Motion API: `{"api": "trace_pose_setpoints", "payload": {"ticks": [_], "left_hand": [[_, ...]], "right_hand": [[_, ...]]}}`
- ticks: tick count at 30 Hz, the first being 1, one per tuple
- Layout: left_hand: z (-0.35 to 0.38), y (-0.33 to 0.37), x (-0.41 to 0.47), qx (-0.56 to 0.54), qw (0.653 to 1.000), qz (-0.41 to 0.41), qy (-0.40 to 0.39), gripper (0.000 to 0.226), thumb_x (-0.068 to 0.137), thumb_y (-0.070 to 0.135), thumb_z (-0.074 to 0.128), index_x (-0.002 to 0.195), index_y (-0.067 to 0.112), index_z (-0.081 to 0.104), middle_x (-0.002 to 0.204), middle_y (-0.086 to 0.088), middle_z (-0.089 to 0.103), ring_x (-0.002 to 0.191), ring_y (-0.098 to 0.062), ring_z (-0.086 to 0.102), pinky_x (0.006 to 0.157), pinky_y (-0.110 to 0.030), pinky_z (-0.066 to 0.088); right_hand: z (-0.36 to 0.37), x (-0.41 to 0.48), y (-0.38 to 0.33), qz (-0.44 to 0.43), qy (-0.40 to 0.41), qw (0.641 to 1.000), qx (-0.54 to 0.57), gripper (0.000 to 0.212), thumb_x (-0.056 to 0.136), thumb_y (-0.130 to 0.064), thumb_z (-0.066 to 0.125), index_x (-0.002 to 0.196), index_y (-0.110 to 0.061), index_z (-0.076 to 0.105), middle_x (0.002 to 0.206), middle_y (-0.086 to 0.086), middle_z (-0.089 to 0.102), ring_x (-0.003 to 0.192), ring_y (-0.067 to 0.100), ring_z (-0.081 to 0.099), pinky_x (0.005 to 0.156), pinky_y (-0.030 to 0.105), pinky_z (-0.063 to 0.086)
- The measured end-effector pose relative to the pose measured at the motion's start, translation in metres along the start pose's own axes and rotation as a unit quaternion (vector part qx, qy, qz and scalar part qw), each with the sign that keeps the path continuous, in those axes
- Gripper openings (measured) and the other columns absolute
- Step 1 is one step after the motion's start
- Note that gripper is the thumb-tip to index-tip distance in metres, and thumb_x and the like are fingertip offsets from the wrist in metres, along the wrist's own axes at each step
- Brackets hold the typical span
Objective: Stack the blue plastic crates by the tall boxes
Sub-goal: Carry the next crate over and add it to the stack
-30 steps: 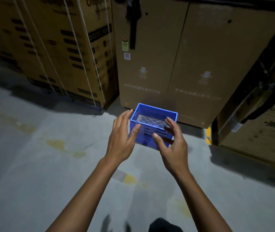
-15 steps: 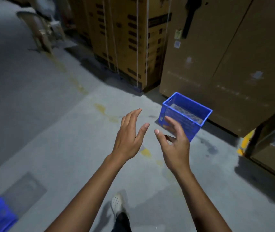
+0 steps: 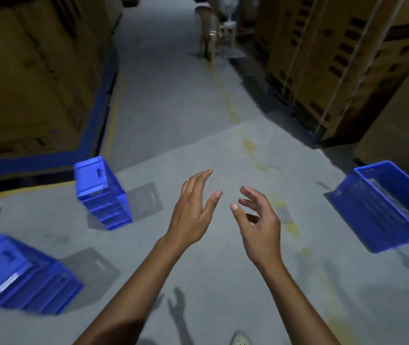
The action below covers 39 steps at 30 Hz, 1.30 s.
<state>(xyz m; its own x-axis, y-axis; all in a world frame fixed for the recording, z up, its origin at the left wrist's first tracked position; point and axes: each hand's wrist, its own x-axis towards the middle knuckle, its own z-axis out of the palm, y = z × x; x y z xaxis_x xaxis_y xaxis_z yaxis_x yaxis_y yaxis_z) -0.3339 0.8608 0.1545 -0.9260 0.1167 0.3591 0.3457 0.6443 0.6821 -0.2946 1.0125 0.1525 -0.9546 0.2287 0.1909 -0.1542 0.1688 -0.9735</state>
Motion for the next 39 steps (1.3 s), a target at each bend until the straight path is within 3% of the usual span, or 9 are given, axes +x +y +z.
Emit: {"api": "trace_pose_setpoints", "payload": {"ticks": [5,15,20,25,30,35,39], "left_hand": [[-0.105,-0.056,-0.083,0.015,0.996,-0.044,0.083,0.049,0.099,0.046,0.042,0.142,0.023,0.036,0.143,0.006,0.042,0.134,-0.01,0.037,0.11,-0.031,0.033],[-0.339,-0.147,-0.291,0.095,0.956,-0.146,0.237,0.056,0.096,0.052,0.038,0.14,0.019,0.041,0.139,0.004,0.047,0.129,-0.013,0.043,0.106,-0.033,0.037],[-0.422,-0.175,-0.348,0.132,0.936,-0.167,0.279,0.052,0.098,0.049,0.039,0.14,0.019,0.042,0.137,0.002,0.049,0.129,-0.012,0.042,0.107,-0.032,0.035],[-0.475,-0.218,-0.37,0.165,0.924,-0.189,0.288,0.05,0.098,0.05,0.038,0.139,0.022,0.042,0.134,0.004,0.049,0.127,-0.014,0.044,0.103,-0.038,0.04],[-0.52,-0.269,-0.37,0.199,0.919,-0.202,0.274,0.053,0.097,0.054,0.036,0.14,0.023,0.04,0.134,0.003,0.049,0.126,-0.016,0.044,0.1,-0.034,0.04],[-0.569,-0.334,-0.345,0.234,0.917,-0.215,0.24,0.053,0.097,0.052,0.039,0.14,0.02,0.04,0.134,-0.001,0.05,0.125,-0.018,0.044,0.099,-0.035,0.041],[-0.598,-0.388,-0.312,0.248,0.923,-0.218,0.196,0.053,0.097,0.052,0.04,0.139,0.02,0.04,0.136,0.0,0.049,0.125,-0.017,0.044,0.097,-0.034,0.043]], "right_hand": [[0.103,-0.069,-0.029,-0.024,-0.096,0.995,0.017,0.029,0.089,-0.018,0.069,0.116,-0.025,0.063,0.118,-0.013,0.064,0.104,0.001,0.061,0.073,0.012,0.049],[0.326,-0.264,-0.102,-0.079,-0.274,0.955,0.079,0.026,0.087,-0.011,0.07,0.108,-0.025,0.065,0.11,-0.005,0.067,0.098,0.007,0.064,0.071,0.02,0.054],[0.397,-0.312,-0.136,-0.111,-0.329,0.933,0.09,0.028,0.087,-0.013,0.07,0.107,-0.031,0.063,0.11,-0.007,0.067,0.1,0.004,0.063,0.071,0.01,0.048],[0.457,-0.322,-0.145,-0.116,-0.356,0.923,0.088,0.025,0.088,-0.015,0.069,0.109,-0.027,0.064,0.114,-0.009,0.066,0.102,0.002,0.062,0.071,0.008,0.046],[0.535,-0.311,-0.135,-0.112,-0.366,0.92,0.088,0.027,0.089,-0.015,0.068,0.112,-0.027,0.064,0.115,-0.009,0.065,0.104,0.0,0.06,0.071,0.009,0.048],[0.628,-0.295,-0.126,-0.11,-0.388,0.911,0.085,0.031,0.09,-0.014,0.067,0.119,-0.025,0.062,0.119,-0.01,0.062,0.107,-0.005,0.056,0.071,0.01,0.048],[0.692,-0.276,-0.118,-0.118,-0.392,0.909,0.076,0.036,0.088,-0.014,0.068,0.117,-0.033,0.059,0.119,-0.013,0.059,0.108,0.001,0.056,0.074,0.018,0.052]]}}
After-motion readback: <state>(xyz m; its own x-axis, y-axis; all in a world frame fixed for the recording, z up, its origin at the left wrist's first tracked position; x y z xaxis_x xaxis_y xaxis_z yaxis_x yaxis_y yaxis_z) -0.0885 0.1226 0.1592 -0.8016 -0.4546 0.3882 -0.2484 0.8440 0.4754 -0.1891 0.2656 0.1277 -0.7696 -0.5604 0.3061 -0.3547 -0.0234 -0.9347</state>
